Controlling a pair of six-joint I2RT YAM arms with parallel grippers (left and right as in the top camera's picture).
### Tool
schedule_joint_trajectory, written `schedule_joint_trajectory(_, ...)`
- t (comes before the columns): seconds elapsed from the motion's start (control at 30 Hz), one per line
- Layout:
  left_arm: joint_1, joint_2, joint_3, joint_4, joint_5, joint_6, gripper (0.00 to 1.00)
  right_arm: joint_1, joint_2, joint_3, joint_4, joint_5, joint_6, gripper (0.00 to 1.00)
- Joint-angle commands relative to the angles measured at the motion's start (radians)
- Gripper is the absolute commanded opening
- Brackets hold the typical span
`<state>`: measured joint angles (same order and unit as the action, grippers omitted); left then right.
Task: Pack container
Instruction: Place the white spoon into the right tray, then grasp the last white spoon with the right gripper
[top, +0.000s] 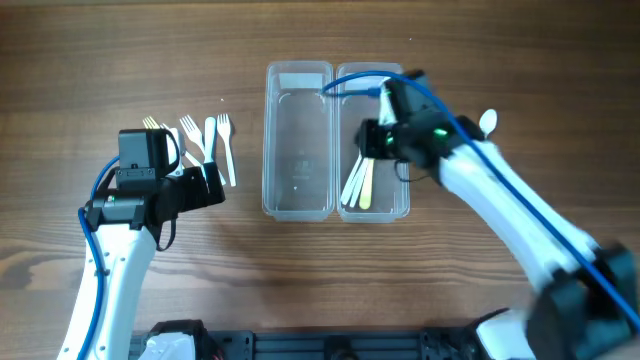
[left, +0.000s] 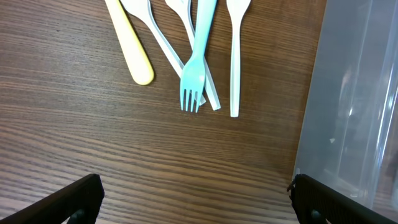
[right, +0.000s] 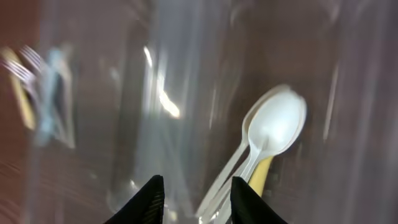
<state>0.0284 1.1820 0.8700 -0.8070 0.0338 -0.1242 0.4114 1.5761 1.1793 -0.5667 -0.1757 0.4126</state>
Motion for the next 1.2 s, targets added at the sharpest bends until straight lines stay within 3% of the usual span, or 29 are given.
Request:
schedule_joint_trajectory(0.0,0.003,0.004,0.022,0.002,-0.005,0.016,1.00,-0.064,-0.211,0.047,-0.005,0.204,-0.037,0.43)
schedule_joint_trajectory(0.13,0.003,0.004,0.022,0.002,-0.005,0.016,1.00,-0.186,-0.291,0.045,-0.077,0.378,-0.134,0.54)
schedule_joint_trajectory(0.2,0.003,0.004,0.022,0.002,-0.005,0.016,1.00,-0.260,-0.274,0.031,-0.109,0.401,-0.161,0.54)
schedule_joint_trajectory(0.5,0.003,0.004,0.022,0.002,-0.005,0.016,1.00,-0.513,0.080,-0.016,-0.120,0.297,-0.177,0.54)
schedule_joint_trajectory(0.9,0.003,0.004,0.022,0.002,-0.005,0.016,1.00,-0.550,0.318,-0.016,0.031,0.189,-0.206,0.53)
schedule_joint_trajectory(1.17,0.003,0.004,0.022,0.002,-0.005,0.016,1.00,-0.550,0.366,-0.016,0.073,0.197,-0.212,0.44)
